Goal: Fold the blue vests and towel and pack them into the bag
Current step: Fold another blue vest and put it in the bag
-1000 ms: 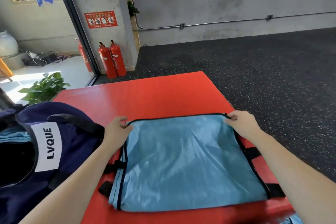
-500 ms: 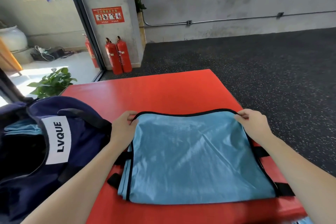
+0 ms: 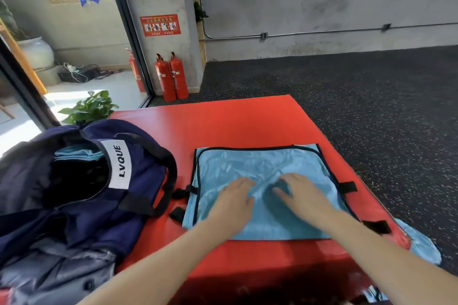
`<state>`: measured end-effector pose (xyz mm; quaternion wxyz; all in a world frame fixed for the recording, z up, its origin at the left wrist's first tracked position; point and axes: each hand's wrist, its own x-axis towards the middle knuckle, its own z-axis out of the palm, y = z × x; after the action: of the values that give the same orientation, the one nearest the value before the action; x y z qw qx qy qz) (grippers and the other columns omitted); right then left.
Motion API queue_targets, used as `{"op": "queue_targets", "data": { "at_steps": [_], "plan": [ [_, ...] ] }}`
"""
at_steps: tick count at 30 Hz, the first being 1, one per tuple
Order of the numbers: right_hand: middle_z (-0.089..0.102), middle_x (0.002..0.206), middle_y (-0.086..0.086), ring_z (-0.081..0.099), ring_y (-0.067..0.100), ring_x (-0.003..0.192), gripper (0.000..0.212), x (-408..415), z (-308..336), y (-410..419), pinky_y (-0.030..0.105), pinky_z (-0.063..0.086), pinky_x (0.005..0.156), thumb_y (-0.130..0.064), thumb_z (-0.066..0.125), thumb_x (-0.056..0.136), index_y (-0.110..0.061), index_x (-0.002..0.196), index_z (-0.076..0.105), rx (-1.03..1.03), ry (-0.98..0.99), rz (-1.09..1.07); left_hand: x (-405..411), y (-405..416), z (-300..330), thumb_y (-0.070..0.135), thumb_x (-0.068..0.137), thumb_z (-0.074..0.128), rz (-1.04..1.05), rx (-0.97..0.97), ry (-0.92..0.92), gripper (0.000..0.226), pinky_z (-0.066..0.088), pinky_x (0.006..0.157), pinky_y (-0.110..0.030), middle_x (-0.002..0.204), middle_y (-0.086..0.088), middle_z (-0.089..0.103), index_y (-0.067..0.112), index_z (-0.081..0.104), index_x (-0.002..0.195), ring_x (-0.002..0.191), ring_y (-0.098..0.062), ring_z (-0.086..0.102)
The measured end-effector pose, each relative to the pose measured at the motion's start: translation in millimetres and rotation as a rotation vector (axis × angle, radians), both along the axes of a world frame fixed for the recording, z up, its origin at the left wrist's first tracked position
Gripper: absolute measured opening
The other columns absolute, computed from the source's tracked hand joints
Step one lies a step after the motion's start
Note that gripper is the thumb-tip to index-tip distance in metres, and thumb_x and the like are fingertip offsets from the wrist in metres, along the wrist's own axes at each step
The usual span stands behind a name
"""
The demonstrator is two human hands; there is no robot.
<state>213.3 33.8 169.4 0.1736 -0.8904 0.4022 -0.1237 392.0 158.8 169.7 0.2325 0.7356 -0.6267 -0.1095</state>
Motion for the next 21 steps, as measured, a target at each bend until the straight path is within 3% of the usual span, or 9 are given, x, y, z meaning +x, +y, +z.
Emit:
{"op": "queue_targets", "data": {
  "at_steps": [3, 5, 7, 8, 10, 12, 16, 18, 21],
  "plan": [
    [0.048, 0.147, -0.003, 0.043, 0.018, 0.138, 0.055, 0, -17, 31, 0.034, 0.033, 0.112, -0.055, 0.05, 0.097, -0.021, 0.141, 0.052, -0.08, 0.05, 0.049, -31, 18, -19, 0.044, 0.1, 0.035, -0.011, 0.088, -0.075, 0.057, 0.018, 0.122, -0.035, 0.159, -0.005, 0.035, 0.018, 0.04, 0.151, 0.149, -0.02, 0.028],
    [0.035, 0.159, -0.005, 0.029, 0.016, 0.148, 0.085, -7, -27, 43, 0.034, 0.022, 0.12, -0.08, 0.022, 0.089, -0.026, 0.151, 0.041, -0.104, 0.124, 0.035, -33, 34, -28, 0.061, 0.091, 0.014, 0.026, 0.133, -0.162, 0.078, 0.009, 0.123, -0.038, 0.164, -0.007, 0.024, 0.022, 0.033, 0.155, 0.153, -0.022, 0.017],
    [0.023, 0.165, -0.006, 0.016, 0.017, 0.153, 0.107, -20, -37, 39, 0.038, 0.011, 0.125, -0.09, -0.007, 0.076, -0.03, 0.157, 0.029, -0.124, 0.181, 0.03, -18, 47, -35, 0.063, 0.096, 0.012, 0.092, 0.166, -0.239, 0.073, 0.001, 0.124, -0.039, 0.168, -0.006, 0.011, 0.027, 0.021, 0.159, 0.155, -0.021, 0.003],
    [0.018, 0.166, -0.007, 0.011, 0.017, 0.154, 0.107, -29, -40, 33, 0.039, 0.008, 0.125, -0.089, -0.011, 0.075, -0.031, 0.158, 0.024, -0.125, 0.198, 0.014, -5, 53, -37, 0.06, 0.1, 0.016, 0.132, 0.174, -0.256, 0.068, -0.001, 0.124, -0.039, 0.168, -0.005, 0.008, 0.028, 0.017, 0.16, 0.155, -0.021, 0.0],
    [0.012, 0.168, -0.007, 0.005, 0.016, 0.155, 0.097, -49, -40, 18, 0.039, 0.004, 0.126, -0.084, -0.004, 0.082, -0.031, 0.16, 0.017, -0.121, 0.218, -0.032, 21, 66, -38, 0.059, 0.102, 0.016, 0.194, 0.195, -0.294, 0.066, 0.001, 0.125, -0.037, 0.168, -0.004, 0.005, 0.028, 0.013, 0.16, 0.155, -0.02, 0.0],
    [0.008, 0.169, -0.006, 0.001, 0.014, 0.155, 0.09, -65, -37, 8, 0.036, 0.003, 0.126, -0.079, 0.006, 0.088, -0.028, 0.161, 0.012, -0.113, 0.233, -0.055, 43, 77, -36, 0.064, 0.092, -0.002, 0.234, 0.202, -0.322, 0.08, 0.004, 0.124, -0.036, 0.168, -0.002, 0.008, 0.026, 0.014, 0.16, 0.155, -0.017, 0.003],
    [0.012, 0.168, -0.005, 0.007, 0.013, 0.155, 0.082, -77, -33, 5, 0.033, 0.007, 0.126, -0.072, 0.016, 0.094, -0.025, 0.161, 0.017, -0.101, 0.225, -0.046, 69, 94, -30, 0.062, 0.081, -0.011, 0.22, 0.162, -0.272, 0.094, 0.011, 0.122, -0.033, 0.166, 0.004, 0.019, 0.023, 0.024, 0.159, 0.154, -0.013, 0.011],
    [0.025, 0.164, -0.003, 0.021, 0.015, 0.152, 0.087, -79, -31, 6, 0.033, 0.016, 0.125, -0.075, 0.017, 0.089, -0.022, 0.156, 0.032, -0.086, 0.159, -0.055, 73, 99, -26, 0.061, 0.089, 0.0, 0.203, 0.139, -0.227, 0.084, 0.012, 0.122, -0.031, 0.164, 0.001, 0.027, 0.022, 0.03, 0.156, 0.153, -0.014, 0.017],
    [0.044, 0.151, -0.005, 0.039, 0.015, 0.14, 0.073, -84, -26, 11, 0.033, 0.03, 0.118, -0.069, 0.034, 0.09, -0.022, 0.144, 0.05, -0.034, 0.034, -0.04, 79, 110, -25, 0.045, 0.102, 0.046, 0.264, 0.063, -0.109, 0.055, 0.017, 0.123, -0.034, 0.159, -0.003, 0.036, 0.023, 0.041, 0.152, 0.151, -0.018, 0.024]
  ]
}}
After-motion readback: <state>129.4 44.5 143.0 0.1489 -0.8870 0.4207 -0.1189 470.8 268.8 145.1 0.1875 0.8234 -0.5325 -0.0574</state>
